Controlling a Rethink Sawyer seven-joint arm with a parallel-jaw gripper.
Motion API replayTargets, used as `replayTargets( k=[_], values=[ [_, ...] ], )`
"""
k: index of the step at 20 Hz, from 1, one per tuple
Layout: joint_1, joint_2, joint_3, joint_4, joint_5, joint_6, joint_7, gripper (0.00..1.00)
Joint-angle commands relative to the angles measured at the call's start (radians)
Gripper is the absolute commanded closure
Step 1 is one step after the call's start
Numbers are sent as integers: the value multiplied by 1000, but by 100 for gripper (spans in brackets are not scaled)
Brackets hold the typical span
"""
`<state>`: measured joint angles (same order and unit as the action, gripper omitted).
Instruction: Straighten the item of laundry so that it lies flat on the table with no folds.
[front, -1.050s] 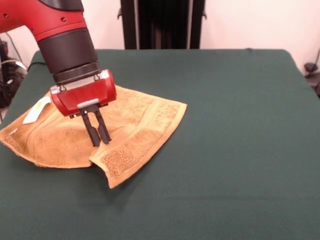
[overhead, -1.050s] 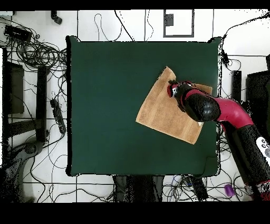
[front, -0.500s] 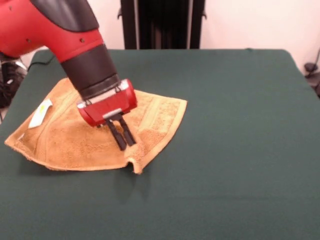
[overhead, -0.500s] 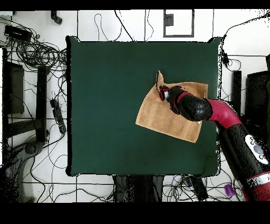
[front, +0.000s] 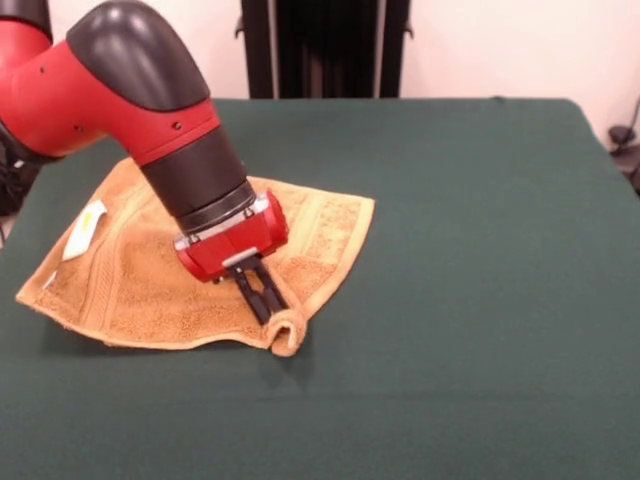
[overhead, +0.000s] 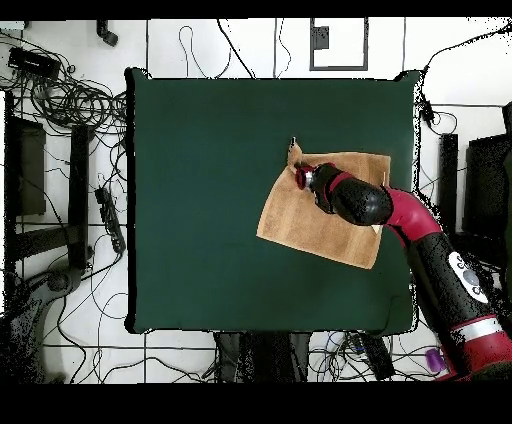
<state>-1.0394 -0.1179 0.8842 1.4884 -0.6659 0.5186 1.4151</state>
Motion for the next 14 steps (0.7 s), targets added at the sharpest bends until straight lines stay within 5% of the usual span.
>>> replayTargets(
  k=[1, 4, 5, 14],
  values=[
    [95, 106, -71, -129, -56, 51, -159, 100],
    [122, 79, -119, -142, -60, 17, -59, 100],
    [133, 68, -136, -144, -62, 2, -23, 0],
    [201, -1, -240, -139, -67, -118, 162, 0]
  ],
)
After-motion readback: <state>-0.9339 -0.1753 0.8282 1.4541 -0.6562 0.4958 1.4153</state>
